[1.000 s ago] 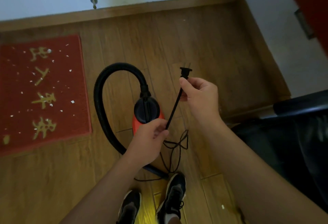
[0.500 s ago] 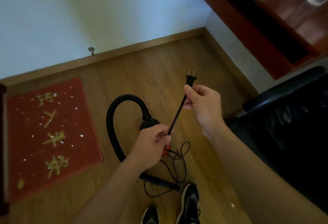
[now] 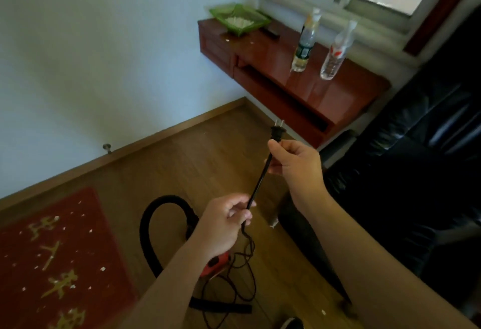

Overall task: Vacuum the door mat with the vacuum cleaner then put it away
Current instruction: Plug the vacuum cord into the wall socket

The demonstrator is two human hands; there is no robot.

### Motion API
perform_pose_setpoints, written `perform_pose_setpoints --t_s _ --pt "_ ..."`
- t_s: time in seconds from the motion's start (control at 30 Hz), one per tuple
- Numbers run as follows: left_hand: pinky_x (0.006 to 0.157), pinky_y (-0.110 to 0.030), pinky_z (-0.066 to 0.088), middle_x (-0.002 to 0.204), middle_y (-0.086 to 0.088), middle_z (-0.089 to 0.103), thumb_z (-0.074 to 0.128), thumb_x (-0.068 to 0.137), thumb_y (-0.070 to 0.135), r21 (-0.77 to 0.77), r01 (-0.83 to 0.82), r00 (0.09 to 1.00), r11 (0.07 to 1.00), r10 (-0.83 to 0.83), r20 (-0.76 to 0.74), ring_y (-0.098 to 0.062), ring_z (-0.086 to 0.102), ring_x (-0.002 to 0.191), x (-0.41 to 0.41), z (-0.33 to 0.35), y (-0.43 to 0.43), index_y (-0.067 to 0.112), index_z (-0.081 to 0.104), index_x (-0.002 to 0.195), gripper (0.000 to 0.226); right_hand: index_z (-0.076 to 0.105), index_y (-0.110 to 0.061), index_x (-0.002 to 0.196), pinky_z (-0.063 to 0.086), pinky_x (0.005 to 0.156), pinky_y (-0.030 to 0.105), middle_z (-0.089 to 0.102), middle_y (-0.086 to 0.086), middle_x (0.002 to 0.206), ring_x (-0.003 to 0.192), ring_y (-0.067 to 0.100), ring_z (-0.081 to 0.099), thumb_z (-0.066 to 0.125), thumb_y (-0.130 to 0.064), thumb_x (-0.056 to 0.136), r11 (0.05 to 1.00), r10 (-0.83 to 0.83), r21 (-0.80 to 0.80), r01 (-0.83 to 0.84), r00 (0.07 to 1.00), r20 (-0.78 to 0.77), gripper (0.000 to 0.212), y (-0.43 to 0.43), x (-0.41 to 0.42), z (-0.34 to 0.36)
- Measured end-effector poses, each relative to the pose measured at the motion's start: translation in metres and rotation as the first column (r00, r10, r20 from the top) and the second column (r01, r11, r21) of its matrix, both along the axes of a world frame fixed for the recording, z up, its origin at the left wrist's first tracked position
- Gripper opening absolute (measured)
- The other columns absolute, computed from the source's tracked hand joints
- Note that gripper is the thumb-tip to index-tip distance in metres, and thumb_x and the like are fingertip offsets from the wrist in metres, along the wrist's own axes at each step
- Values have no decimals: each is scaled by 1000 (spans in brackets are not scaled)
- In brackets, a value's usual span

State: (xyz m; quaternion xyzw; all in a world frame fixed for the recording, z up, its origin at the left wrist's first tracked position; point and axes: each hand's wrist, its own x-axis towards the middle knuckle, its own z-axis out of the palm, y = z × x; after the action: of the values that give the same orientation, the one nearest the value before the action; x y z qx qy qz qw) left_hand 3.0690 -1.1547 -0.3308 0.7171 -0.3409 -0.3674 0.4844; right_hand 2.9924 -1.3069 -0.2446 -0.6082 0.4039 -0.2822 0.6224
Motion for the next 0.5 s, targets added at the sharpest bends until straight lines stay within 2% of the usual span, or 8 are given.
perform_pose_setpoints --t_s 0.13,0.3,0.5 --pt "80 -31 59 85 5 71 55 102 8 -34 96 995 995 -96 -5 -12 72 84 -29 47 -26 29 69 104 26 72 -7 88 60 73 34 69 -1 69 67 17 65 70 -25 93 995 -94 -23 95 995 41 19 -11 -45 53" --pt "86 -42 61 85 0 72 55 102 9 -58 227 974 972 -226 20 -17 72 86 -74 107 -55 27 69 105 23 72 -13 76 56 66 29 69 -1 67 66 14 66 71 -25 94 977 -192 -74 199 977 93 21 -27 -106 109" --pt "82 -43 61 87 -5 72 56 101 7 -77 355 931 932 -345 123 -17 73 84 -149 164 -84 24 69 105 22 74 -8 78 62 75 37 72 9 75 71 17 69 68 -24 95 947 -286 -111 300 950 126 24 -43 -192 158"
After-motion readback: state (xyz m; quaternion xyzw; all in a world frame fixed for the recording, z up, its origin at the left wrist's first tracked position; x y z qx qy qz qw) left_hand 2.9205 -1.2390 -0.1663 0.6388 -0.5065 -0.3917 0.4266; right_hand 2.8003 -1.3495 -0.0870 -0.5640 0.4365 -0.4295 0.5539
